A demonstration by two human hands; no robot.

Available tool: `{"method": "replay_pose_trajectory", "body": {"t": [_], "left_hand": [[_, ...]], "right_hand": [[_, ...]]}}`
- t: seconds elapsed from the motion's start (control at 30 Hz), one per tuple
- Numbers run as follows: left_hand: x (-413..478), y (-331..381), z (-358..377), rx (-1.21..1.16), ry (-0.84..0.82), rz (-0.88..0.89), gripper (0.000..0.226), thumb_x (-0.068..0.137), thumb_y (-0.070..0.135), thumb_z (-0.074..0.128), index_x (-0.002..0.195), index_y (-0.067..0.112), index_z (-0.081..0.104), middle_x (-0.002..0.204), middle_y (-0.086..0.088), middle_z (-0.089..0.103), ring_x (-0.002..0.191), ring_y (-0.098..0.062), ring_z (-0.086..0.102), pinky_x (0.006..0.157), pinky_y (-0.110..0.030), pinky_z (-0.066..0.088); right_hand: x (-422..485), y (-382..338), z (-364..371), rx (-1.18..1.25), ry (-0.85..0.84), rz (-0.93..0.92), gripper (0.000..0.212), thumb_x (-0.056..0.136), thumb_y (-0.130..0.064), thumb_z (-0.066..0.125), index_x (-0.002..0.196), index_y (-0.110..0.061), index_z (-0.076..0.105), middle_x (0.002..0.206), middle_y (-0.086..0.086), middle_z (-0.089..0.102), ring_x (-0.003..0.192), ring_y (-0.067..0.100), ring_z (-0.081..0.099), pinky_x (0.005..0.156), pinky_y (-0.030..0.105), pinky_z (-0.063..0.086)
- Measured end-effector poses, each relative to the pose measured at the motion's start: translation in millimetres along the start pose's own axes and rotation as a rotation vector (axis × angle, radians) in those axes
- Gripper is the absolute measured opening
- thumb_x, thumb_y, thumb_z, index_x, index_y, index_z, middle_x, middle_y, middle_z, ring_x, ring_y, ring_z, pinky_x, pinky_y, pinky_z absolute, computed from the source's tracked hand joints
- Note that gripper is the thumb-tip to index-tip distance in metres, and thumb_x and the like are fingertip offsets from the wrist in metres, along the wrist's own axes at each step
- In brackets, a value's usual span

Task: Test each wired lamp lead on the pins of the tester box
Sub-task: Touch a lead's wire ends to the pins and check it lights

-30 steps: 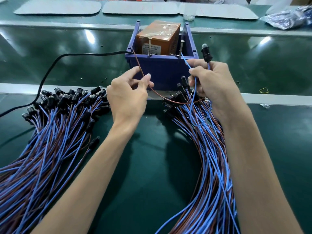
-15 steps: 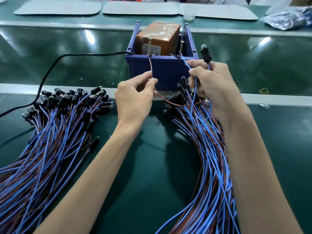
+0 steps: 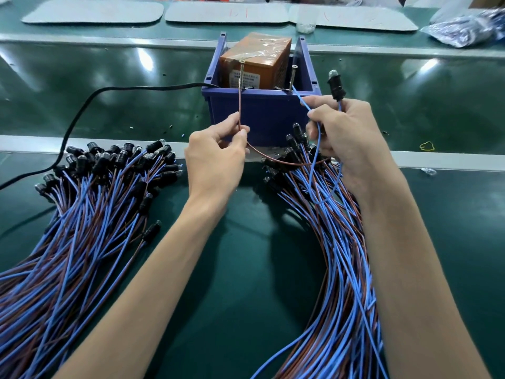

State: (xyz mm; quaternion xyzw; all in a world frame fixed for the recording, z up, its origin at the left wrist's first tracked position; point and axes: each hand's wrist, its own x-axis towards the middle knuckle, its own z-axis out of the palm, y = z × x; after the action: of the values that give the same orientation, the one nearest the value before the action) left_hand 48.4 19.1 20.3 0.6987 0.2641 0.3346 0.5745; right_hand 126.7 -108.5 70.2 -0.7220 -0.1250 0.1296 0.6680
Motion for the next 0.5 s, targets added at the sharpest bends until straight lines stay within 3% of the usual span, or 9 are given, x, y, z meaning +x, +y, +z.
{"method": "replay_pose_trajectory", "body": {"t": [0.33, 0.5], "left_hand": [[1.0, 2.1, -1.6, 0.006, -0.049, 0.002, 0.031, 0.088, 0.008, 0.065, 0.118, 0.013, 0.068, 0.08, 0.021, 0.068, 0.057, 0.006, 0.057, 0.074, -0.017, 0.052], [-0.4, 5.1, -1.0, 0.033, -0.053, 0.006, 0.03, 0.086, 0.012, 0.067, 0.116, 0.016, 0.07, 0.085, 0.013, 0.071, 0.061, 0.0, 0.057, 0.085, -0.03, 0.055]], "right_hand": [[2.1, 1.6, -1.8, -0.018, 0.037, -0.019, 0.027, 0.089, -0.002, 0.043, 0.101, -0.007, 0.068, 0.038, -0.011, 0.042, 0.033, 0.003, 0.03, 0.036, 0.012, 0.022], [2.8, 1.0, -2.3, 0.008, 0.038, -0.027, 0.026, 0.088, -0.001, 0.043, 0.093, -0.006, 0.068, 0.038, -0.01, 0.039, 0.033, 0.003, 0.028, 0.036, 0.014, 0.021]]}}
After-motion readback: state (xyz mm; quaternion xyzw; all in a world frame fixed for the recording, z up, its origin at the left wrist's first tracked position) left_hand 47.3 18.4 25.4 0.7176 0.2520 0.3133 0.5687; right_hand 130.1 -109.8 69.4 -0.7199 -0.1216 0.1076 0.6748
